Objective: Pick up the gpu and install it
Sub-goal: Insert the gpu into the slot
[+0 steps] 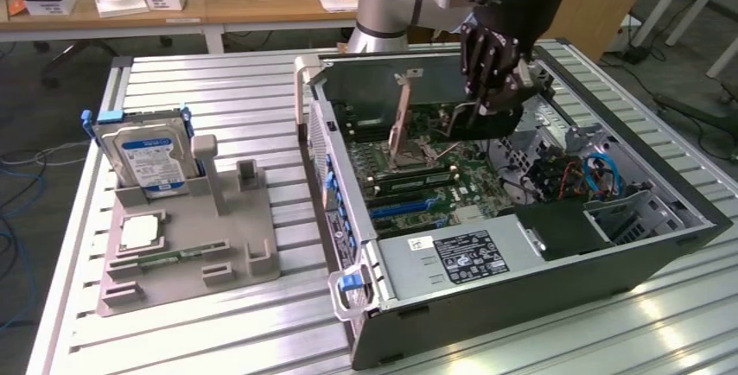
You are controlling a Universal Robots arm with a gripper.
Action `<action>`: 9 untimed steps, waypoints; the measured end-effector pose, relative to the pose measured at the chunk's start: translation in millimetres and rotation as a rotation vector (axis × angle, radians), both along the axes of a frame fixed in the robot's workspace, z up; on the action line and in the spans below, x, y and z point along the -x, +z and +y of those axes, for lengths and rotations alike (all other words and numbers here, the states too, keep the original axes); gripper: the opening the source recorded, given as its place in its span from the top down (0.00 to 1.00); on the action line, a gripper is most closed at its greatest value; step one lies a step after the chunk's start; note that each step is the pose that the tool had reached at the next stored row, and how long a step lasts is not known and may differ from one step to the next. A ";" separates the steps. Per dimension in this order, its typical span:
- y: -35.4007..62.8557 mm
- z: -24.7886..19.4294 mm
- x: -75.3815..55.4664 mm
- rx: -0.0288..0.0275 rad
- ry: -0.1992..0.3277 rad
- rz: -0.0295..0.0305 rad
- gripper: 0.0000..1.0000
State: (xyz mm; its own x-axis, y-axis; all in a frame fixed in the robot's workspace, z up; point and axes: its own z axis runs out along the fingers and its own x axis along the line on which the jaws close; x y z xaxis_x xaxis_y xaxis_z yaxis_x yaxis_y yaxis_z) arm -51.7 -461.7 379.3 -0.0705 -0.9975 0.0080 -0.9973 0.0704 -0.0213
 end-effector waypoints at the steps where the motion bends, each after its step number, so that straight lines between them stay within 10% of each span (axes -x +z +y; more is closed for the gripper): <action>1: -1.9 0.1 1.6 0.0020 -0.003 0.0001 0.74; 9: -14.7 0.1 17.4 0.0023 0.019 0.0056 0.74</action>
State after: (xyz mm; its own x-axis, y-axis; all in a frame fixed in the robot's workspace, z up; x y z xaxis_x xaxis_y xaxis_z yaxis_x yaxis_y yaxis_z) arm -69.2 -461.6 364.5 -0.0512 -0.9986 0.0106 -0.9986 0.0510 -0.0158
